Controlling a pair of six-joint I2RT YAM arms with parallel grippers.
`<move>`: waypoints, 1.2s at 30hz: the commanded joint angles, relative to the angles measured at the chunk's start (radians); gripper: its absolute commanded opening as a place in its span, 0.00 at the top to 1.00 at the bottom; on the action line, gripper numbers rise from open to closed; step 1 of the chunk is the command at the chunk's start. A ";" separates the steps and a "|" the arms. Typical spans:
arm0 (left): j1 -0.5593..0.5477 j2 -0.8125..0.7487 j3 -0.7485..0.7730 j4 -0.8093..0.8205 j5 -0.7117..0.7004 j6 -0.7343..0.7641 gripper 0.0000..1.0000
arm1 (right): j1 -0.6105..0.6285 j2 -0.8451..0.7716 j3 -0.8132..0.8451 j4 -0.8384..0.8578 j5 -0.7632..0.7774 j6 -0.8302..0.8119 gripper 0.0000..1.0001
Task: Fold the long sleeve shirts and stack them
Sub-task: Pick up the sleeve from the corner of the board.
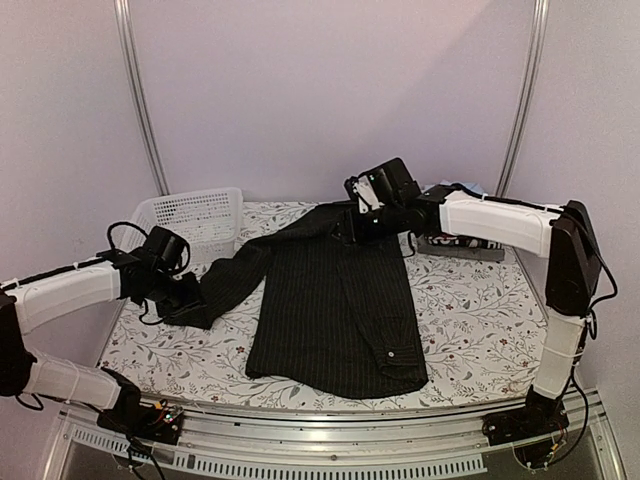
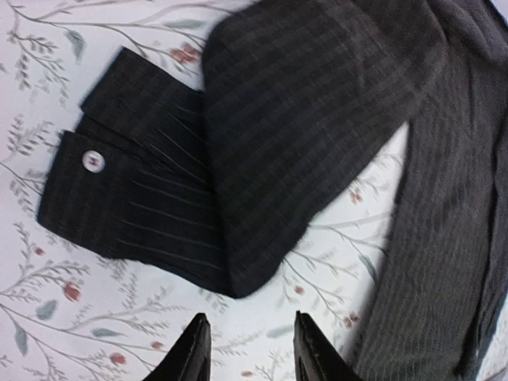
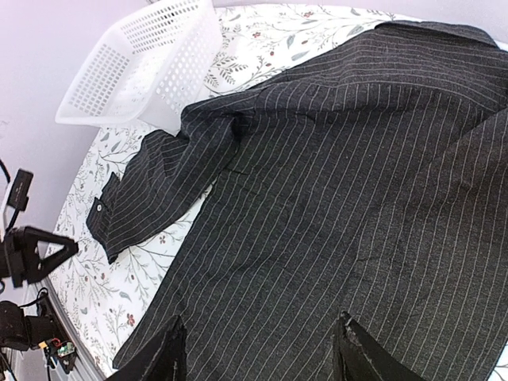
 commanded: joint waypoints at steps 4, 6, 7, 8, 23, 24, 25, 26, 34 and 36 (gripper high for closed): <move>0.263 0.136 0.009 0.134 -0.129 0.123 0.65 | 0.025 -0.107 -0.064 0.004 0.070 -0.022 0.35; 0.297 0.188 0.015 0.173 -0.113 0.131 0.62 | 0.027 -0.128 -0.081 0.008 0.073 -0.022 0.35; 0.308 0.216 0.020 0.182 -0.112 0.134 0.62 | 0.027 -0.136 -0.088 0.010 0.073 -0.022 0.35; 0.317 0.241 0.028 0.192 -0.116 0.137 0.61 | 0.028 -0.146 -0.095 0.012 0.073 -0.023 0.35; 0.339 0.462 0.045 0.249 -0.101 0.137 0.53 | 0.058 -0.213 -0.160 0.036 0.088 -0.022 0.34; 0.336 0.473 0.044 0.249 -0.101 0.138 0.55 | 0.061 -0.213 -0.161 0.038 0.088 -0.021 0.34; 0.334 0.484 0.042 0.249 -0.101 0.139 0.58 | 0.064 -0.212 -0.164 0.040 0.088 -0.021 0.34; 0.331 0.487 0.042 0.248 -0.101 0.140 0.62 | 0.067 -0.210 -0.165 0.041 0.088 -0.020 0.34; 0.304 0.470 0.075 0.218 -0.101 0.150 1.00 | 0.081 -0.203 -0.170 0.053 0.084 -0.013 0.34; 0.297 0.454 0.082 0.214 -0.097 0.150 1.00 | 0.084 -0.200 -0.169 0.053 0.084 -0.012 0.34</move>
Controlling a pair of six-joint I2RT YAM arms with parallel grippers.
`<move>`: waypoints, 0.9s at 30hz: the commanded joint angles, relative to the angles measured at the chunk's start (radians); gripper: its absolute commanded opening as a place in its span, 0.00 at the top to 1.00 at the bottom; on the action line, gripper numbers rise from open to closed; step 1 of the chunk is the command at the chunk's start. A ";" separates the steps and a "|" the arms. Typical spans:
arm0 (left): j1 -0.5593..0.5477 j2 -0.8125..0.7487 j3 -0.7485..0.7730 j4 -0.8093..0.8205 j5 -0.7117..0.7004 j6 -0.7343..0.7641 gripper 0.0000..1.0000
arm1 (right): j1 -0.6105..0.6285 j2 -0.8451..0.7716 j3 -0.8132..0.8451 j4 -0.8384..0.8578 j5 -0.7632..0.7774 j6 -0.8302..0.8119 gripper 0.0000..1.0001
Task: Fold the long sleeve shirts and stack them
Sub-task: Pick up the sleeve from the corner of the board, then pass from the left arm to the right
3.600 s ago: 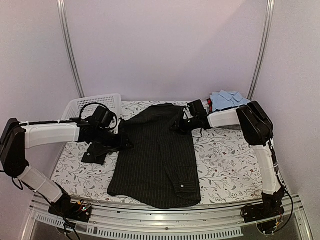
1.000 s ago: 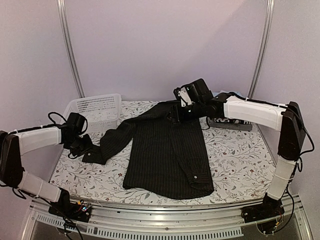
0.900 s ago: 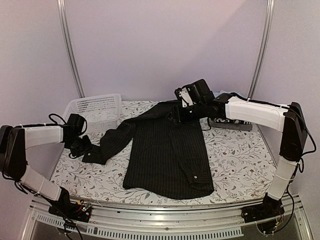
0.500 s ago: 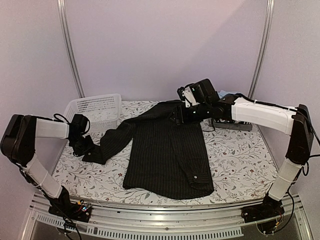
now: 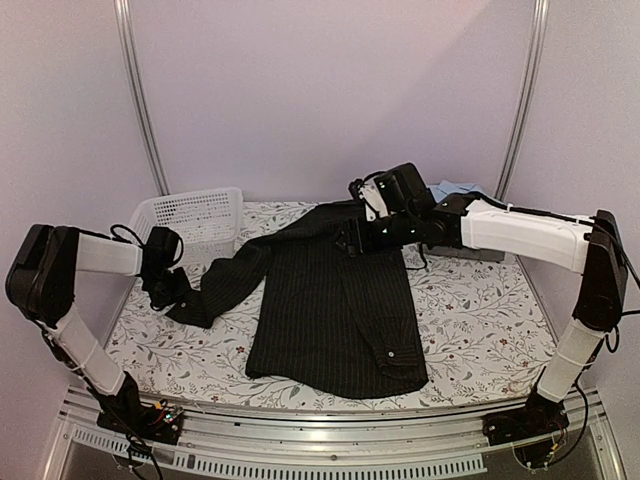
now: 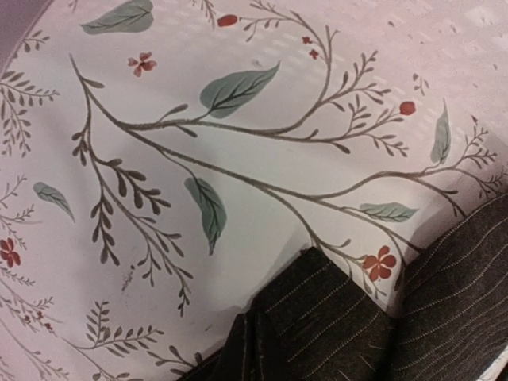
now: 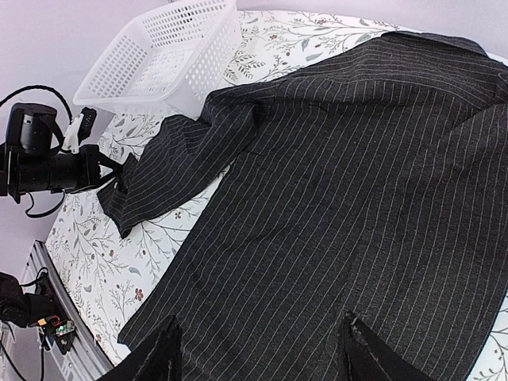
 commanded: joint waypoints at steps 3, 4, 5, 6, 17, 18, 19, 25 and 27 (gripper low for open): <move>-0.032 -0.036 0.011 -0.077 0.037 0.002 1.00 | 0.015 -0.016 -0.005 0.027 0.011 0.000 0.34; -0.034 -0.058 0.013 -0.082 0.037 0.002 1.00 | 0.016 -0.014 -0.004 0.026 0.012 0.000 0.34; -0.037 -0.080 0.014 -0.088 0.039 0.002 1.00 | 0.018 -0.013 -0.003 0.025 0.013 0.000 0.34; -0.040 -0.101 0.016 -0.096 0.041 0.001 1.00 | 0.020 -0.012 -0.002 0.026 0.015 -0.001 0.34; -0.152 -0.315 0.051 -0.085 0.352 0.054 1.00 | 0.069 0.026 0.015 0.096 -0.017 -0.047 0.33; -0.169 -0.326 0.059 -0.072 0.394 0.050 1.00 | 0.081 0.033 0.012 0.117 -0.025 -0.055 0.33; -0.183 -0.330 0.069 -0.062 0.431 0.049 1.00 | 0.092 0.037 0.009 0.141 -0.034 -0.060 0.32; -0.269 -0.304 0.158 -0.046 0.556 0.033 1.00 | 0.175 0.092 -0.012 0.301 -0.076 -0.114 0.26; -0.278 -0.291 0.173 -0.025 0.599 0.025 1.00 | 0.209 0.118 -0.009 0.351 -0.064 -0.143 0.19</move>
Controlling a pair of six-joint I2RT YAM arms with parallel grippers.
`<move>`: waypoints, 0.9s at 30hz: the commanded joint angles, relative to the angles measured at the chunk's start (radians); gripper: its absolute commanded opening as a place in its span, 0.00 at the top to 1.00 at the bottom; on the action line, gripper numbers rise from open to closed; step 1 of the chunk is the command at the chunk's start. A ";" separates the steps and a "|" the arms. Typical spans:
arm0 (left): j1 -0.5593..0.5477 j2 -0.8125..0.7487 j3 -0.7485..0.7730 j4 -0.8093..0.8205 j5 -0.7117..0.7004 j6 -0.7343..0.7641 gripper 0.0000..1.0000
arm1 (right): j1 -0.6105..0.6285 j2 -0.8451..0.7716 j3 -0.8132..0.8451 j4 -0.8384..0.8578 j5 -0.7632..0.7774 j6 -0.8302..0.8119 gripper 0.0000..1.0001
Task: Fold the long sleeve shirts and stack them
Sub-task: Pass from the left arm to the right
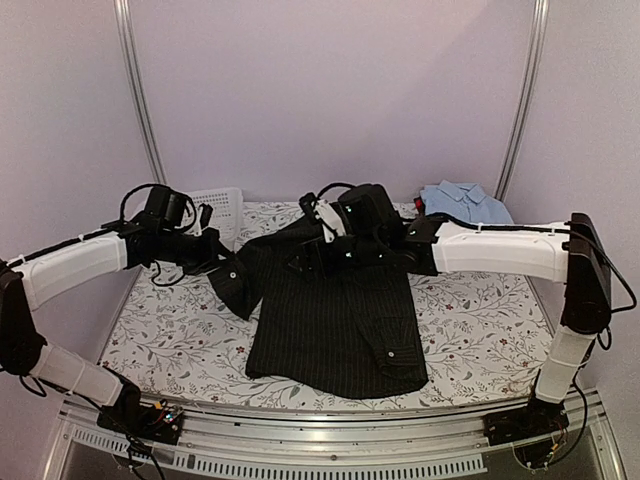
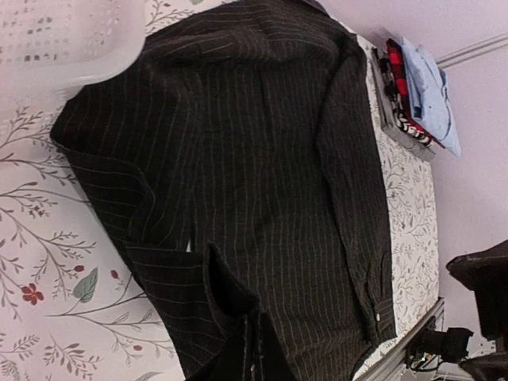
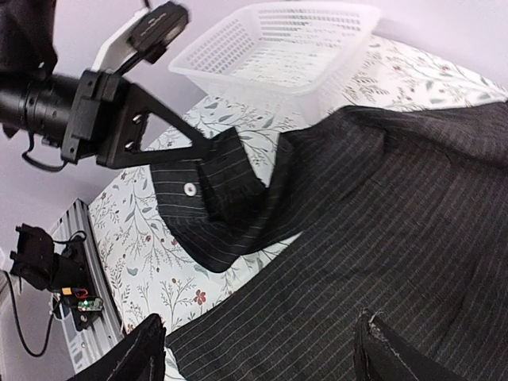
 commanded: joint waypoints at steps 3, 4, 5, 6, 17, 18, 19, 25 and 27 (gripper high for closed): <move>-0.039 0.038 0.068 0.069 0.174 -0.013 1.00 | 0.094 0.111 0.003 0.231 -0.006 -0.102 0.11; -0.041 0.043 0.075 0.075 0.186 -0.015 1.00 | 0.100 0.129 0.020 0.246 -0.001 -0.107 0.10; -0.044 0.048 0.081 0.079 0.198 -0.016 1.00 | 0.102 0.165 0.040 0.251 0.009 -0.116 0.08; -0.048 0.052 0.087 0.081 0.205 -0.015 1.00 | 0.104 0.186 0.066 0.252 0.018 -0.120 0.08; -0.071 0.058 0.109 0.083 0.232 -0.007 1.00 | 0.105 0.411 0.283 0.252 0.117 -0.129 0.09; -0.073 0.056 0.109 0.081 0.233 -0.005 1.00 | 0.105 0.416 0.289 0.255 0.129 -0.125 0.09; -0.074 0.053 0.107 0.080 0.235 -0.005 1.00 | 0.105 0.423 0.293 0.261 0.132 -0.125 0.10; -0.074 0.042 0.101 0.079 0.243 -0.004 1.00 | 0.105 0.455 0.334 0.270 0.161 -0.113 0.34; -0.075 0.039 0.102 0.076 0.245 -0.003 1.00 | 0.105 0.460 0.341 0.270 0.164 -0.108 0.49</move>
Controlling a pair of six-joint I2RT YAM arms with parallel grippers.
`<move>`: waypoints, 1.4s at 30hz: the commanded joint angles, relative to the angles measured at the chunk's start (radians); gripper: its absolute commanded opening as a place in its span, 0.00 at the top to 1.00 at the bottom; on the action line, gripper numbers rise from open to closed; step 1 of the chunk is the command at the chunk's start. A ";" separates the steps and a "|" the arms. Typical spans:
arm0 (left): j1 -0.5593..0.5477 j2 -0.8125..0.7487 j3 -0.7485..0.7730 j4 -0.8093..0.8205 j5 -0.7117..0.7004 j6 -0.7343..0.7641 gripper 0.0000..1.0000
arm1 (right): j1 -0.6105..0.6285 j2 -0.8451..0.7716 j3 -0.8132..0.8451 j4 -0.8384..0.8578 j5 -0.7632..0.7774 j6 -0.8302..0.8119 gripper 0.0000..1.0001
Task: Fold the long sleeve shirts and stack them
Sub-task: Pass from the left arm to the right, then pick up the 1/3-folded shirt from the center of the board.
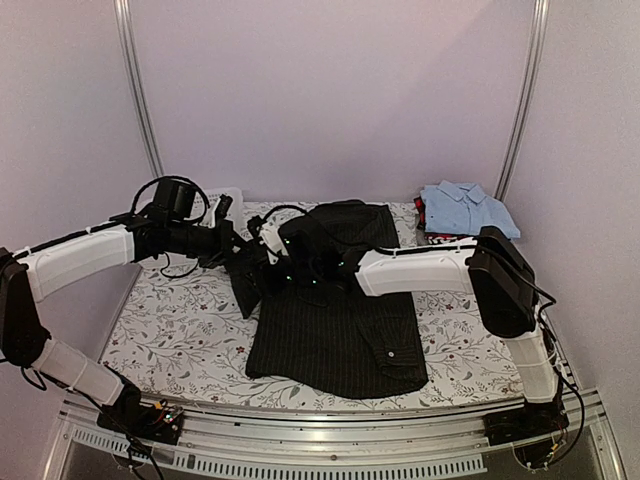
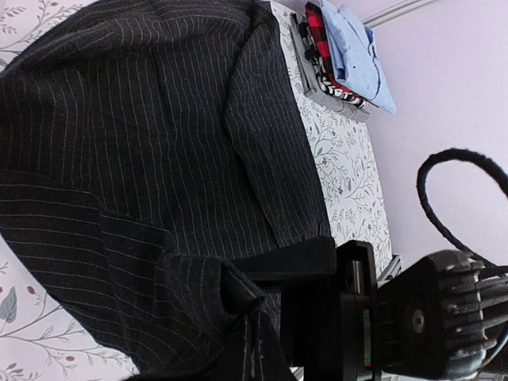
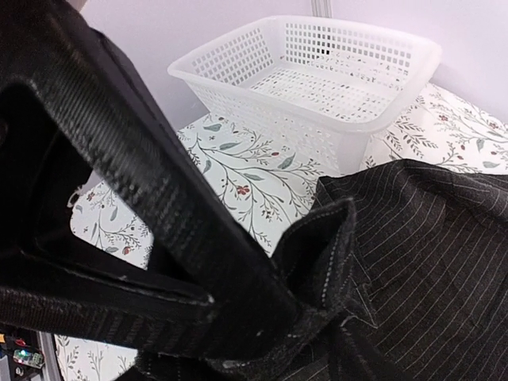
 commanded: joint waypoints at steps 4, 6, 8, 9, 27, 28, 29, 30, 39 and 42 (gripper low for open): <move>-0.013 -0.042 0.035 -0.018 -0.031 -0.009 0.99 | -0.003 0.019 0.039 0.020 0.053 0.007 0.87; -0.011 -0.072 0.057 -0.061 -0.088 -0.015 0.88 | -0.007 0.009 0.039 0.012 0.068 0.003 1.00; -0.010 -0.112 0.075 -0.104 -0.145 -0.014 0.76 | -0.013 -0.002 0.039 0.006 0.077 -0.002 1.00; -0.010 -0.132 0.081 -0.125 -0.162 -0.014 0.69 | -0.018 -0.011 0.040 0.004 0.081 -0.004 1.00; -0.258 -0.418 -0.373 -0.227 -0.195 -0.236 0.65 | -0.098 -0.061 0.134 -0.024 0.053 -0.064 1.00; -0.289 -0.415 -0.397 -0.216 -0.198 -0.256 0.66 | -0.101 -0.059 0.143 -0.026 0.052 -0.068 1.00; -0.318 -0.408 -0.420 -0.203 -0.200 -0.275 0.66 | -0.104 -0.058 0.150 -0.027 0.053 -0.075 1.00; -0.341 -0.395 -0.436 -0.195 -0.204 -0.287 0.66 | -0.108 -0.055 0.158 -0.029 0.053 -0.078 1.00; -0.434 -0.222 -0.438 -0.150 -0.269 -0.297 0.71 | -0.121 -0.038 0.224 -0.040 0.038 -0.108 1.00; -0.440 -0.168 -0.437 -0.109 -0.257 -0.287 0.74 | -0.123 -0.037 0.238 -0.044 0.037 -0.114 1.00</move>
